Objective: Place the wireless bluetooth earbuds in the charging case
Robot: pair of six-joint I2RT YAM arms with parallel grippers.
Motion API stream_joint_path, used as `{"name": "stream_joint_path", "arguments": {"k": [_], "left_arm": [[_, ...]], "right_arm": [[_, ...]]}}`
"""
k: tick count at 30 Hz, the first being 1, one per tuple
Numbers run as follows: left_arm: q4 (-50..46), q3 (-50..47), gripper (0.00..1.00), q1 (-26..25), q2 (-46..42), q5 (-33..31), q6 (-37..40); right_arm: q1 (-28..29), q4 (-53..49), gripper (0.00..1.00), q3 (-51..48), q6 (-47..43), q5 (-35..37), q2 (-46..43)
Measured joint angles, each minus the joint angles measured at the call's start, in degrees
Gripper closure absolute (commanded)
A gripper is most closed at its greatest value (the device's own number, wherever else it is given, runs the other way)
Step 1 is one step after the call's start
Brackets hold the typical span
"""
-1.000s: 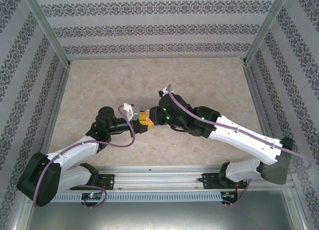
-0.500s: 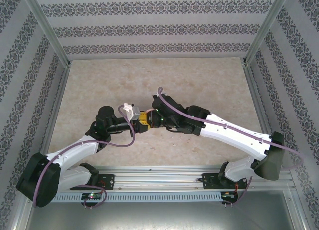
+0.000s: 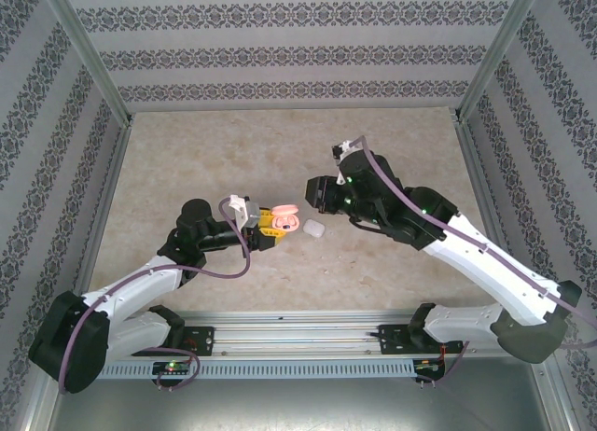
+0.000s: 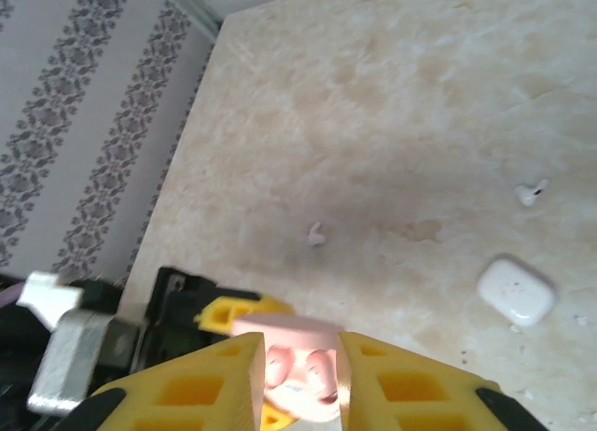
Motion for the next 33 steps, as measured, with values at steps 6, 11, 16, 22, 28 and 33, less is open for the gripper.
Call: {"name": "stream_joint_path", "arguments": {"k": [6, 11, 16, 22, 28, 33], "left_arm": [[-1.2, 0.9, 0.87, 0.0, -0.76, 1.07, 1.31], [-2.03, 1.92, 0.87, 0.0, -0.9, 1.42, 2.08], [-3.23, 2.03, 0.87, 0.0, -1.27, 1.22, 2.08], [-3.26, 2.05, 0.86, 0.0, -1.27, 0.46, 1.18], [-3.02, 2.08, 0.86, 0.0, -1.16, -0.52, -1.27], [-2.21, 2.27, 0.86, 0.0, -0.7, -0.92, -4.09]], "right_arm": [[-2.93, 0.0, 0.62, 0.28, -1.73, -4.37, 5.25], [-3.26, 0.02, 0.59, 0.68, -2.67, -8.33, 10.14], [-3.23, 1.25, 0.56, -0.2, -2.47, -10.99, 9.94], [-3.23, 3.98, 0.49, -6.8, 0.07, -11.91, 4.55], [-3.23, 7.91, 0.44, -12.48, 3.74, -13.33, 0.79], [-3.26, 12.09, 0.41, -16.06, 7.5, -15.1, -0.07]]}}
